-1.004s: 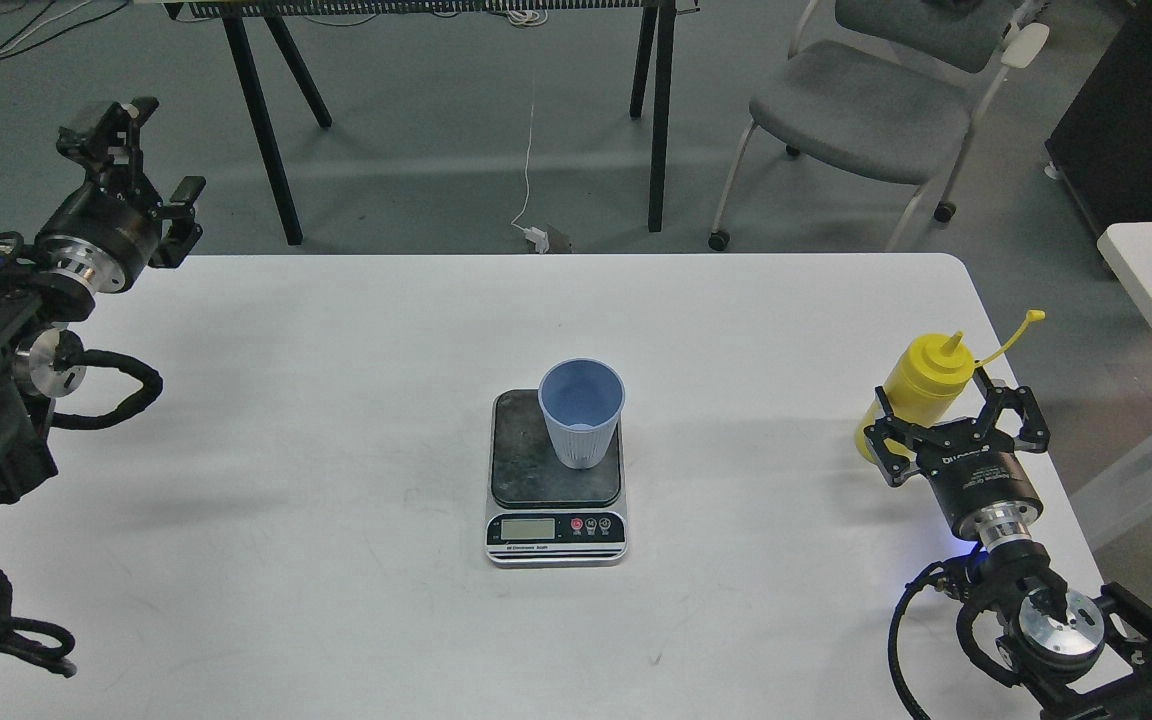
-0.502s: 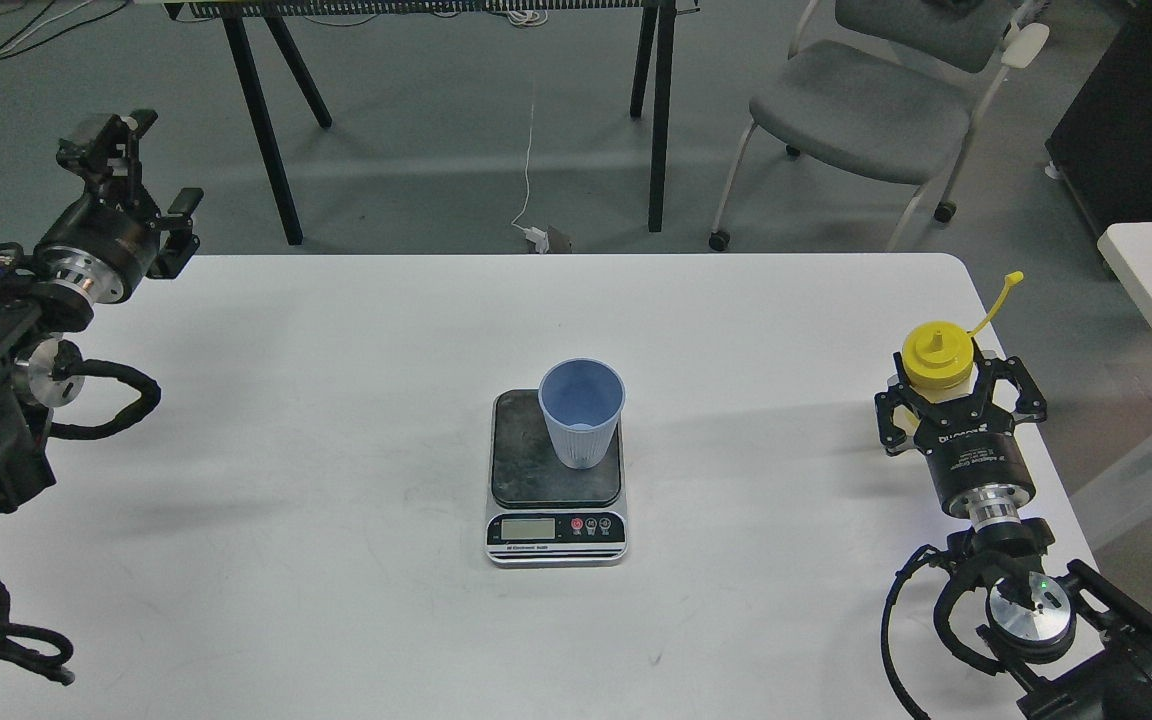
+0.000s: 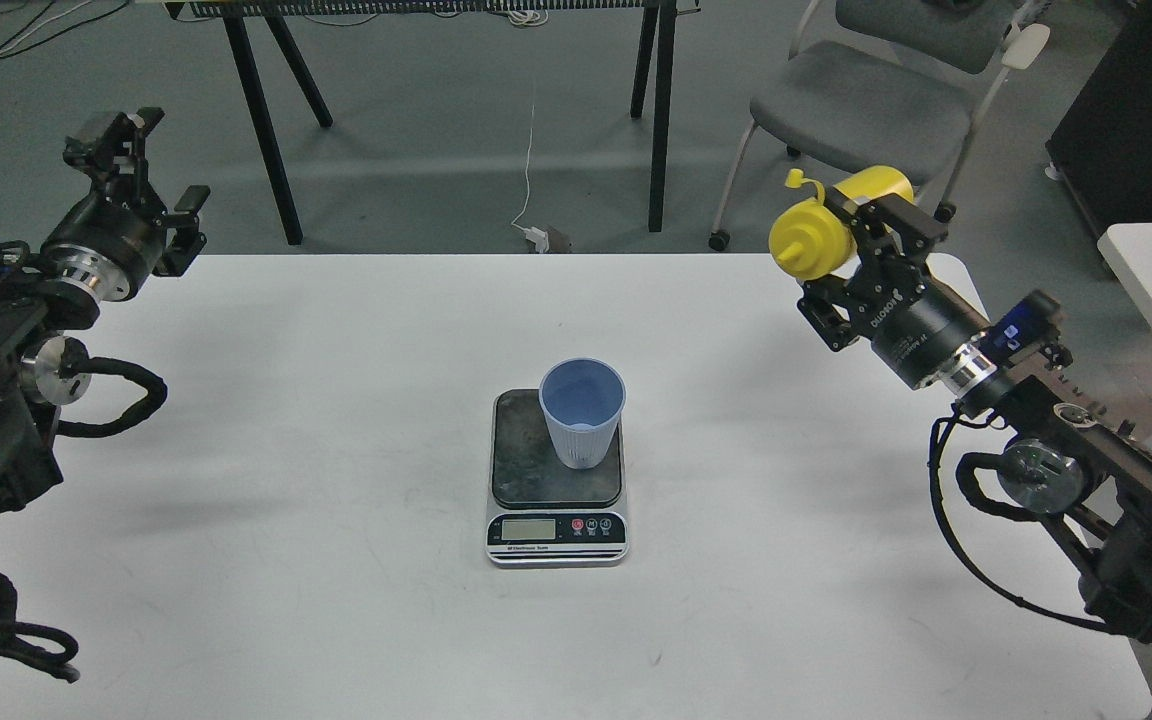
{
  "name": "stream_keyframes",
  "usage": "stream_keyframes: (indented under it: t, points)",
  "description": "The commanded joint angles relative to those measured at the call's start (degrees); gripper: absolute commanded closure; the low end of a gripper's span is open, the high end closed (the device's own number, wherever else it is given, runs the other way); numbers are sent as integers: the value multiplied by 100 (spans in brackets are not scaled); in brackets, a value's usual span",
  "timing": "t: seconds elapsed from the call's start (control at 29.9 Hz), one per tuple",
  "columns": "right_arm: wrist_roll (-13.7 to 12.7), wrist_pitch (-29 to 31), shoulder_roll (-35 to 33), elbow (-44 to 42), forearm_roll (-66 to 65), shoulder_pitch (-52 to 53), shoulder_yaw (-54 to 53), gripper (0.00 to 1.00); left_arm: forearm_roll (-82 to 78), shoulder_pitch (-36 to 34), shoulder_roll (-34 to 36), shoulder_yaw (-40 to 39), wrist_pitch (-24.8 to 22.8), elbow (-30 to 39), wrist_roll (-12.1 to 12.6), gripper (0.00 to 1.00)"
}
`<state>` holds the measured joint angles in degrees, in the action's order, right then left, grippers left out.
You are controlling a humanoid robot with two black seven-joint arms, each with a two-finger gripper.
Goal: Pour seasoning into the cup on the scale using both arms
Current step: 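Grasp and lift the yellow bottle with the right gripper, then invert the bottle over the cup and squeeze sauce into it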
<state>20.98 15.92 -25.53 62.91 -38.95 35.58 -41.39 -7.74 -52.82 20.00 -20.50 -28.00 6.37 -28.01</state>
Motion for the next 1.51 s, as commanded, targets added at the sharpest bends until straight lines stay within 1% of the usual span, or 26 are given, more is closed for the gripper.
stream_keyframes:
  t: [0.0, 0.1, 0.17, 0.3, 0.4, 0.54, 0.6, 0.77, 1.04, 1.47]
  points:
    - [-15, -711, -118, -6, -629, 1027, 1358, 73, 62, 8, -5, 2, 0, 4, 1, 6]
    - [-15, -1134, -119, -24, -1052, 1713, 2168, 73, 70, 0, -5, -7, 0, 4, 1, 6]
    - [-24, -1231, -84, -24, -1158, 2101, 2555, 73, 88, 8, -5, -7, 0, 4, 1, 6]
    - [-24, -1285, 13, -77, -1456, 2655, 2996, 73, 176, 8, -49, -7, 0, 4, 1, 6]
    - [-42, -1311, 206, -112, -1790, 2910, 3286, 73, 176, 8, -66, -7, 0, 4, 1, 6]
    - [-261, -1311, 391, -147, -2054, 3236, 3909, 72, 176, 8, -110, -7, 0, 4, 1, 6]
    - [-279, -1311, 496, -156, -2142, 3333, 4156, 72, 176, 17, -119, -7, 0, 4, 1, 6]
    - [-279, -1407, 602, -165, -2696, 3377, 4236, 73, 176, 26, -137, -7, 0, 4, 1, 5]
    - [-305, -1548, 734, -173, -2986, 3368, 4271, 73, 176, 26, -137, -7, 0, 4, 1, 5]
    - [-314, -1575, 821, -428, -3803, 3386, 4262, 72, 185, 17, -146, -7, 0, 4, 1, 3]
